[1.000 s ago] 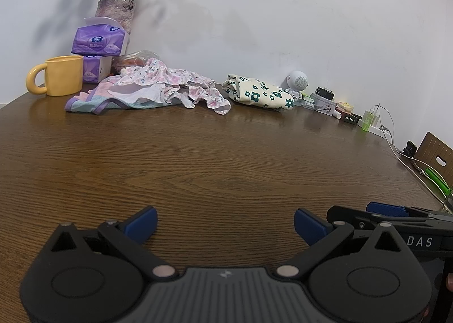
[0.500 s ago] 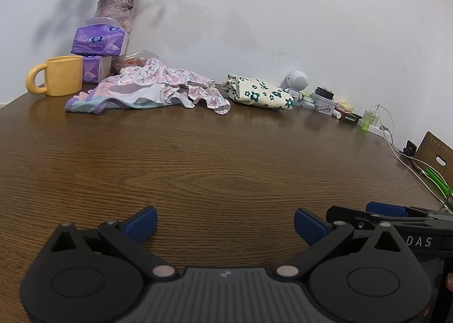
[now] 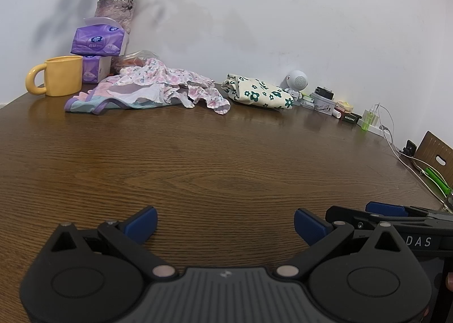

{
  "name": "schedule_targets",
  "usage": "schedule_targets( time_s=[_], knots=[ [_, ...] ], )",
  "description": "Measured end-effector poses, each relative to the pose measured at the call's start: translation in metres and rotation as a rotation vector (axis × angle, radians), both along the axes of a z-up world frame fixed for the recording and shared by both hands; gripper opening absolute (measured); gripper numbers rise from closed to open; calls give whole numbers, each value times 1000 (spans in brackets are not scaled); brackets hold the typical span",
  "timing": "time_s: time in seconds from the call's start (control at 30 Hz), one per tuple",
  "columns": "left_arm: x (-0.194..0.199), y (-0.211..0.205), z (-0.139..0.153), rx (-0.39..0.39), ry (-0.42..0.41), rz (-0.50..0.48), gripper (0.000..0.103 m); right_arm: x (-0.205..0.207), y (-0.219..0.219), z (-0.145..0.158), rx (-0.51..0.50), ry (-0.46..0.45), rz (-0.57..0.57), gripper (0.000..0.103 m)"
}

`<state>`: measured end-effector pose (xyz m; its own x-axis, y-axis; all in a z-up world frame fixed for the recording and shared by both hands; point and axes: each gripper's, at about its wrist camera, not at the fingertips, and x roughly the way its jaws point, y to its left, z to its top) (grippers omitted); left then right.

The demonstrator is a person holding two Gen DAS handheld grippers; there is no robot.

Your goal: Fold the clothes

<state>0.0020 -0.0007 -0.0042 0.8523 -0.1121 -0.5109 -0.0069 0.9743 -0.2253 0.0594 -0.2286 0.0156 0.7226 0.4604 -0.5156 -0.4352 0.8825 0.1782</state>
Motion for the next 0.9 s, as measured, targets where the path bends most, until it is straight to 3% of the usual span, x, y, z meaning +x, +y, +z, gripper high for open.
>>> schedule_targets(
  time_s=[0.6,0.9],
  knots=[
    [3,3,9,22,-7,48,103,5,11,0,-51,50,37,103],
    [23,17,32,30,36,75,103,19,26,36,-87,20,113,103]
  ],
)
